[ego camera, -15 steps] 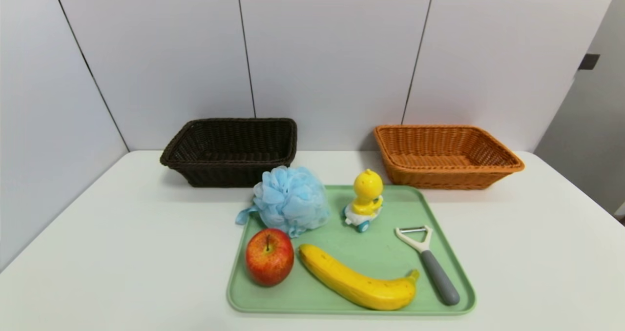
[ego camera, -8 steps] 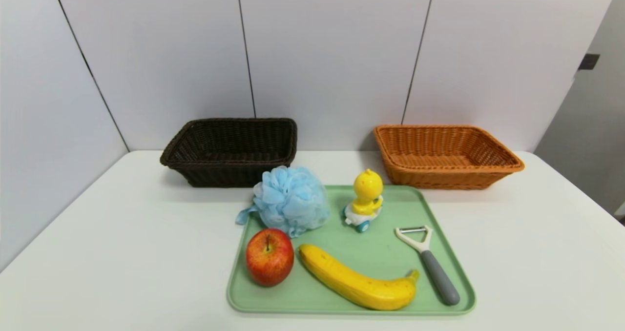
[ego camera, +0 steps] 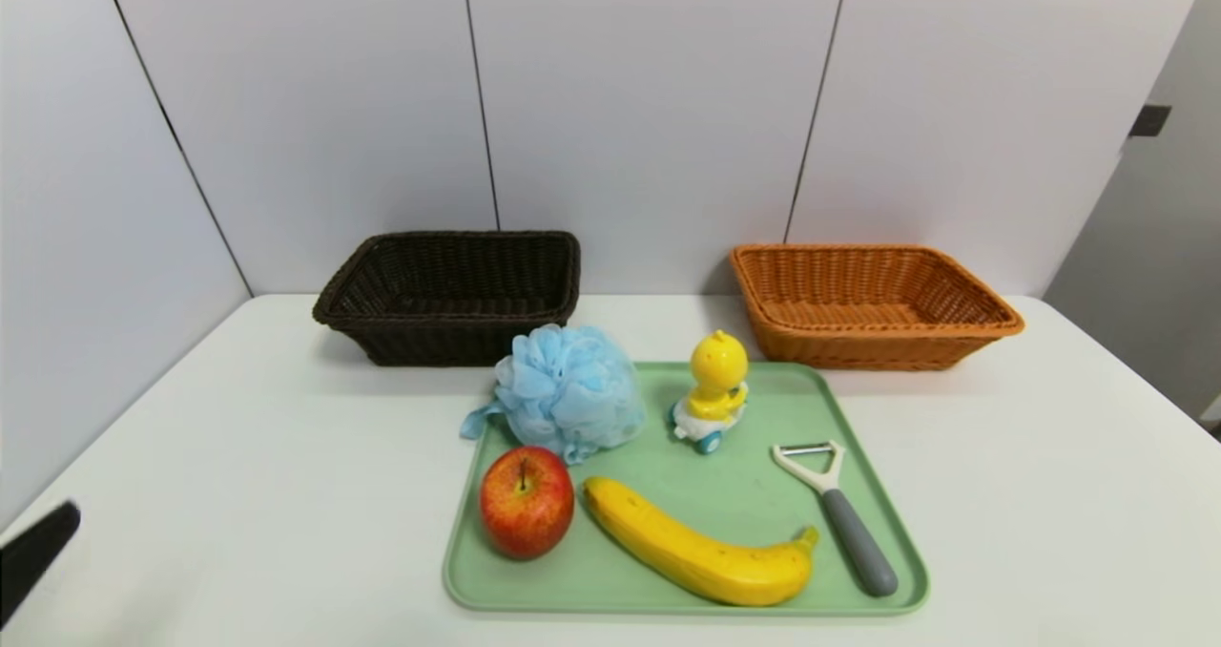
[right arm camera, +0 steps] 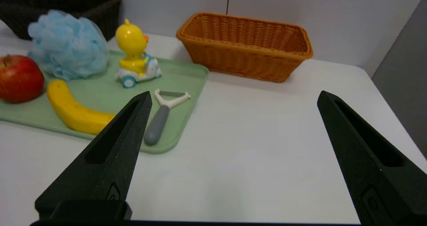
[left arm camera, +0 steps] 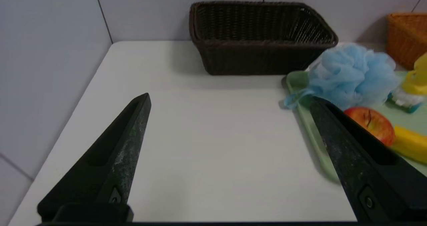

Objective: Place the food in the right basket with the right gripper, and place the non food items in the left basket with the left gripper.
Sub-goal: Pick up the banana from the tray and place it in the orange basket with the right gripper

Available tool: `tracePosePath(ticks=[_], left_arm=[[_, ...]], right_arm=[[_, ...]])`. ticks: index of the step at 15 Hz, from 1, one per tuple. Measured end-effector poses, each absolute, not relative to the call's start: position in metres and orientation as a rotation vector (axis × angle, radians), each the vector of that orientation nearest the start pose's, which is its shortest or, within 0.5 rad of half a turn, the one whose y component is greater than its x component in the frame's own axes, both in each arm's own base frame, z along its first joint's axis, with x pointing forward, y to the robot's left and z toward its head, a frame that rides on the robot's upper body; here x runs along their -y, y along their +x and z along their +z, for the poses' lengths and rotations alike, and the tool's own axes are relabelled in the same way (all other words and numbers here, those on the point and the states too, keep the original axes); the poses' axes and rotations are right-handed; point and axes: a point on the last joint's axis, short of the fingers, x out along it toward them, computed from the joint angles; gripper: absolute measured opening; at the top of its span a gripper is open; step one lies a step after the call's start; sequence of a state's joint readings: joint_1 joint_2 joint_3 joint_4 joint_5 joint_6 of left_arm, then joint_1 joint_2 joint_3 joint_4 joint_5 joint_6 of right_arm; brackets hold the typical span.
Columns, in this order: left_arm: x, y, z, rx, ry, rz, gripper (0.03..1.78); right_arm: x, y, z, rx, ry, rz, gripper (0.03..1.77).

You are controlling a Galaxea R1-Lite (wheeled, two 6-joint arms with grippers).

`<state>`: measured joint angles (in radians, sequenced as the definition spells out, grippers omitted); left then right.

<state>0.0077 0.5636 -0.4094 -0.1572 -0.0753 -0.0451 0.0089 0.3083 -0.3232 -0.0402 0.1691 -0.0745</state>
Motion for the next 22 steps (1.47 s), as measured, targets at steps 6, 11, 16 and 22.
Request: tracePosePath(ticks=[6, 11, 16, 22], left_arm=[[0.002, 0.164, 0.295, 0.089, -0.077, -0.117, 1.69], [0.005, 0.240, 0.283, -0.051, -0.093, -0.156, 1.69], [0.006, 0.260, 0.268, -0.121, -0.094, -0.151, 1.69], [0.006, 0.262, 0.265, -0.128, -0.095, -0.152, 1.69]], right_arm=[[-0.006, 0.115, 0.304, 0.069, -0.056, 0.203, 1.71], [-0.013, 0.235, 0.318, -0.064, -0.037, 0.233, 1.71], [-0.037, 0.269, 0.287, -0.400, -0.024, 0.327, 1.71], [-0.093, 0.234, 0.290, -0.707, -0.113, 0.733, 1.71]])
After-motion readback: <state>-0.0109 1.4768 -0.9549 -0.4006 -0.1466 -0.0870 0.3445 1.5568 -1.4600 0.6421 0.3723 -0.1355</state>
